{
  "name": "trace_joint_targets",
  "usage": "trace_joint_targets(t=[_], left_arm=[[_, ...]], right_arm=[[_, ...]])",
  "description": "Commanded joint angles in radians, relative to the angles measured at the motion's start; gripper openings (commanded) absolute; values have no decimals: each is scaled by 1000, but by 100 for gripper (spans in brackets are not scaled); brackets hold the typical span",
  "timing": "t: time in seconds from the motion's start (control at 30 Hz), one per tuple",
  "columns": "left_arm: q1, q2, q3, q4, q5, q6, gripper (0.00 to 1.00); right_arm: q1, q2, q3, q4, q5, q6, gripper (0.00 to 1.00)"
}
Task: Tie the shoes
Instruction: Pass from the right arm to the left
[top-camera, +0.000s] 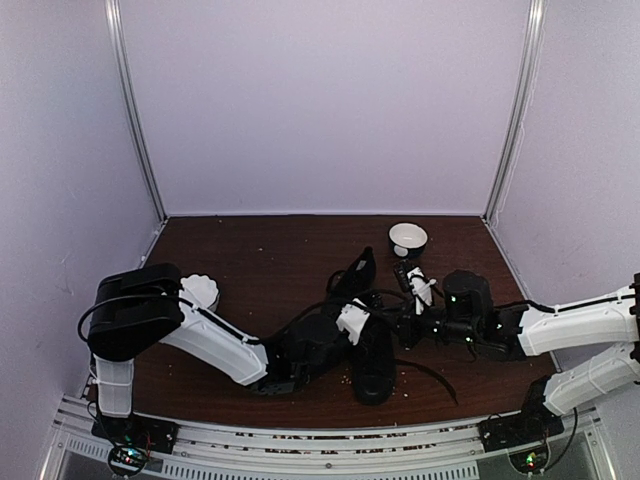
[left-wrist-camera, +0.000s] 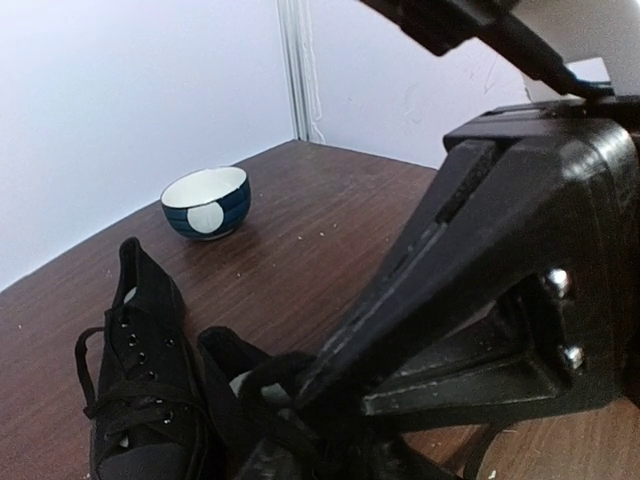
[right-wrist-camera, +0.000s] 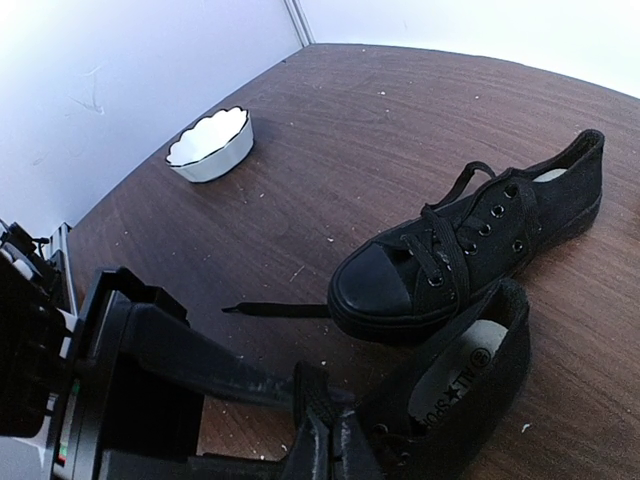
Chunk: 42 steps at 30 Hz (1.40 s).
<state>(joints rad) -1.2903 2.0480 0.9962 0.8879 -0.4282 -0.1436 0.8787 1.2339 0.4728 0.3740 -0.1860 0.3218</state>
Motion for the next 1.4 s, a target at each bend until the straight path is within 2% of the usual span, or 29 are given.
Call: trace_joint_targets(t=[0.0, 0.07, 0.17, 0.3, 0.37, 0.47, 0.63, 0.67, 0.73, 0.87, 1.0, 1.13, 1.2, 1.3, 1.37], left_arm=[[-3, 12, 8, 30, -3, -1, 16], [-2, 13, 9, 27, -1, -1, 12], [-2, 14, 12, 23, 3, -1, 12], [-1, 17, 16, 16, 5, -6, 19], [0, 20, 16, 12, 1, -11, 20], [8, 20, 15, 9, 12, -23, 15], [11, 32, 41, -24, 58, -21, 13], [12, 33, 45, -27, 64, -21, 11], [13, 34, 43, -23, 68, -20, 0], [15, 29, 20, 10, 65, -22, 0], [16, 28, 18, 15, 64, -22, 0], [22, 28, 6, 33, 67, -29, 0], [26, 27, 1, 39, 72, -32, 0], [31, 25, -7, 47, 75, -40, 0], [31, 24, -11, 53, 76, -40, 0]], right_arm=[[-6, -17, 18, -5, 6, 9, 0], [-6, -18, 20, -12, 6, 9, 0], [-8, -26, 22, -20, 7, 10, 0], [-9, -35, 26, -34, 10, 7, 0], [-10, -38, 26, -40, 10, 6, 0], [-10, -44, 24, -45, 12, 2, 0], [-16, -44, 20, -41, 15, 4, 0], [-16, -44, 20, -39, 11, 5, 0], [-16, -42, 22, -37, 7, 6, 0], [-17, -39, 25, -59, 2, 3, 0], [-18, -57, 28, -109, 13, 6, 11], [-17, -126, 50, -249, 34, 14, 42], [-17, -185, 70, -388, 71, 27, 51], [-17, -261, 97, -632, 192, 77, 56], [-17, -286, 120, -825, 253, 119, 70]])
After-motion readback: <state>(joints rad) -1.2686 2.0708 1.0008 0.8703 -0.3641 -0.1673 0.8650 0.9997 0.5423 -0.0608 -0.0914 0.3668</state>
